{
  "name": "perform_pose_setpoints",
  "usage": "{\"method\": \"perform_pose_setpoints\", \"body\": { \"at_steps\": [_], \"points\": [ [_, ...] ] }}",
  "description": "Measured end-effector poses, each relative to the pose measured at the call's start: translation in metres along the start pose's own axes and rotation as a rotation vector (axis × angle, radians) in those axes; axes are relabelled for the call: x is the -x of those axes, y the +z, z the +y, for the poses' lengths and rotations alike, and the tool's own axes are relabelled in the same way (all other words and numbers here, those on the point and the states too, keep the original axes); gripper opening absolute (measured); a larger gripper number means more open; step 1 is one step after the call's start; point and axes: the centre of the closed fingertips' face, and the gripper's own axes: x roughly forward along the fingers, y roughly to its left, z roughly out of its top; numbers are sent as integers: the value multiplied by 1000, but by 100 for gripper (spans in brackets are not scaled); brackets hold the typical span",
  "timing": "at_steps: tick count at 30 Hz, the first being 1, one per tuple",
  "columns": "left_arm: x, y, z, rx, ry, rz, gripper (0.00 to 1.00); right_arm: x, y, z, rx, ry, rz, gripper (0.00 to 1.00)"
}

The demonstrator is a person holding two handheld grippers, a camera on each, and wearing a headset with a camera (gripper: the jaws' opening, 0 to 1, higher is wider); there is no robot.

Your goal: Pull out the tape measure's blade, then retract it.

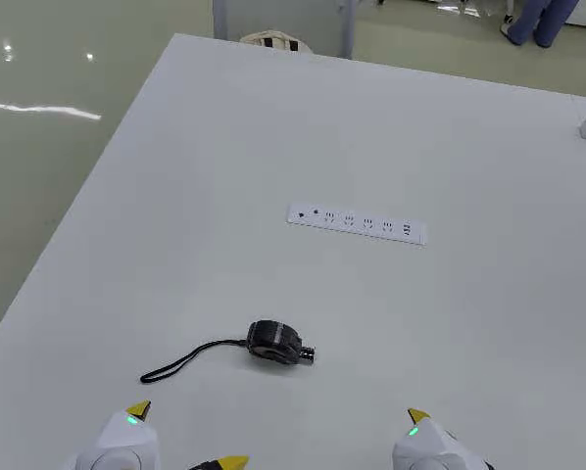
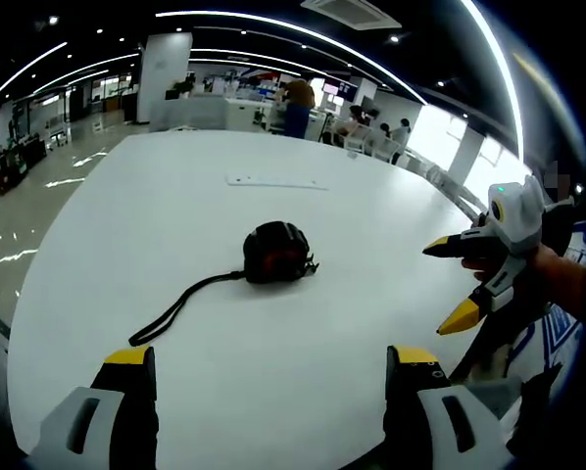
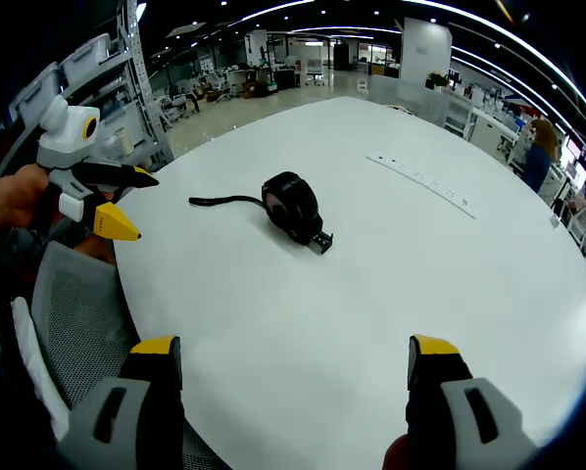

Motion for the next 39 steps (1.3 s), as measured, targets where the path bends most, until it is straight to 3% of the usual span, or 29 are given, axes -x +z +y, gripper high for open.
{"method": "perform_pose_setpoints", "body": {
  "at_steps": [22,39],
  "points": [
    [-37,28,1,-52,-25,3,93,-24,17,-7,84,33,6,97],
    [-51,34,0,-121,-60,12,92,-40,27,-16,153,49,14,97]
  ]
}}
